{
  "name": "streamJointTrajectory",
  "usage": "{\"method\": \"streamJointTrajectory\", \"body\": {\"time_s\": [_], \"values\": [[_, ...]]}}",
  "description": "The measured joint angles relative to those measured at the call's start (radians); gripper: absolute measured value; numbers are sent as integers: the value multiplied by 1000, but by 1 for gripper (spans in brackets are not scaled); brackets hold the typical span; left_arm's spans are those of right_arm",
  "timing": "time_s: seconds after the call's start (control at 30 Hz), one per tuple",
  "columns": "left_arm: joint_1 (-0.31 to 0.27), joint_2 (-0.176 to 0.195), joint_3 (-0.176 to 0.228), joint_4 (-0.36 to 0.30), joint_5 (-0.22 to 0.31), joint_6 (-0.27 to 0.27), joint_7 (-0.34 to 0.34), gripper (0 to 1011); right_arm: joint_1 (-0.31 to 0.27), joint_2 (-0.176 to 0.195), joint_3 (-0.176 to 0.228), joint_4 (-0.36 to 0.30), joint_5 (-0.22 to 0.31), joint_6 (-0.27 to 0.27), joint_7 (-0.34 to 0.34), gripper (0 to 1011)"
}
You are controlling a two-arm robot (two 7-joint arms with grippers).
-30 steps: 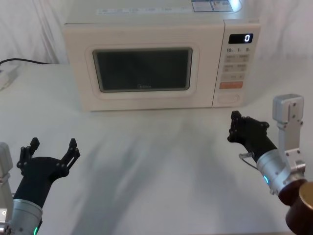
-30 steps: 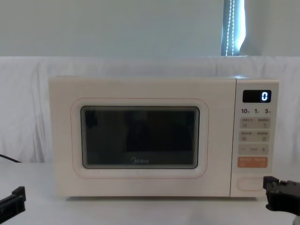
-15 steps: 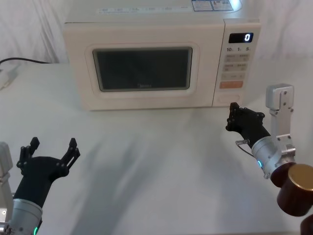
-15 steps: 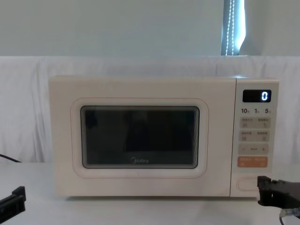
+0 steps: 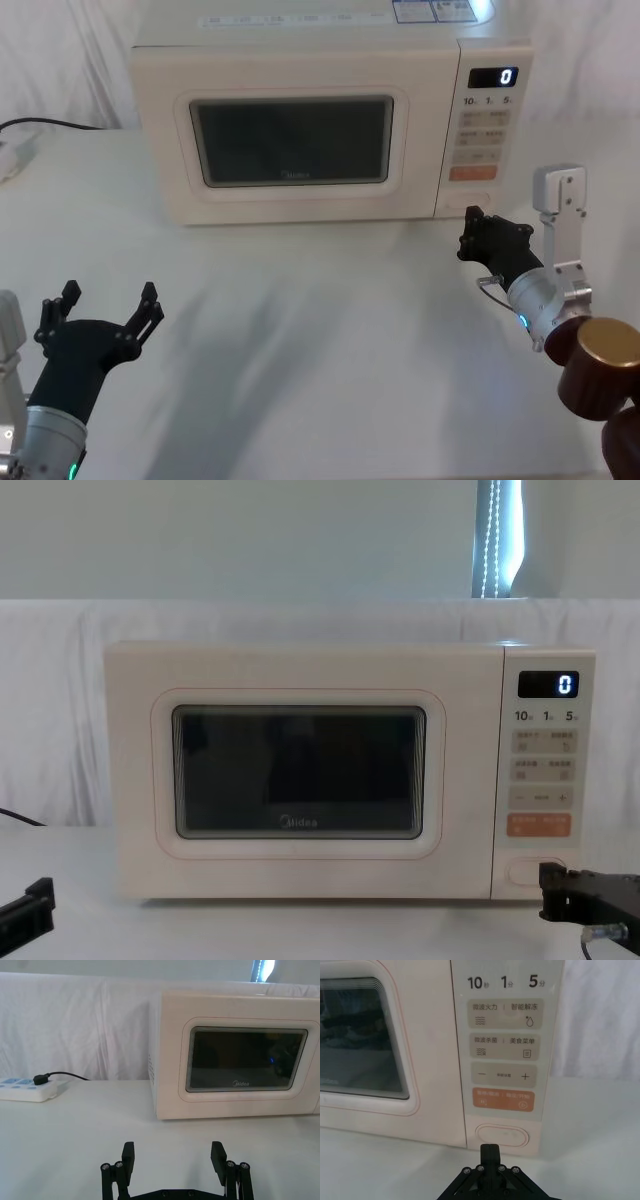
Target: Press the button to open the microwave door with one hand; close the microwave door with the other hand.
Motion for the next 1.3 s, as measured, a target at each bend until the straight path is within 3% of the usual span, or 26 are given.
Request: {"method": "streamJointTrajectory", "body": {"time_s": [0.53, 1.3], "values": [[0, 0, 0, 0, 0, 0, 0, 1001, 96, 1, 5, 126, -10, 12, 10, 0], [0, 0, 0, 0, 0, 0, 0, 1001, 162, -12, 23, 238, -11, -37, 6, 0]]}}
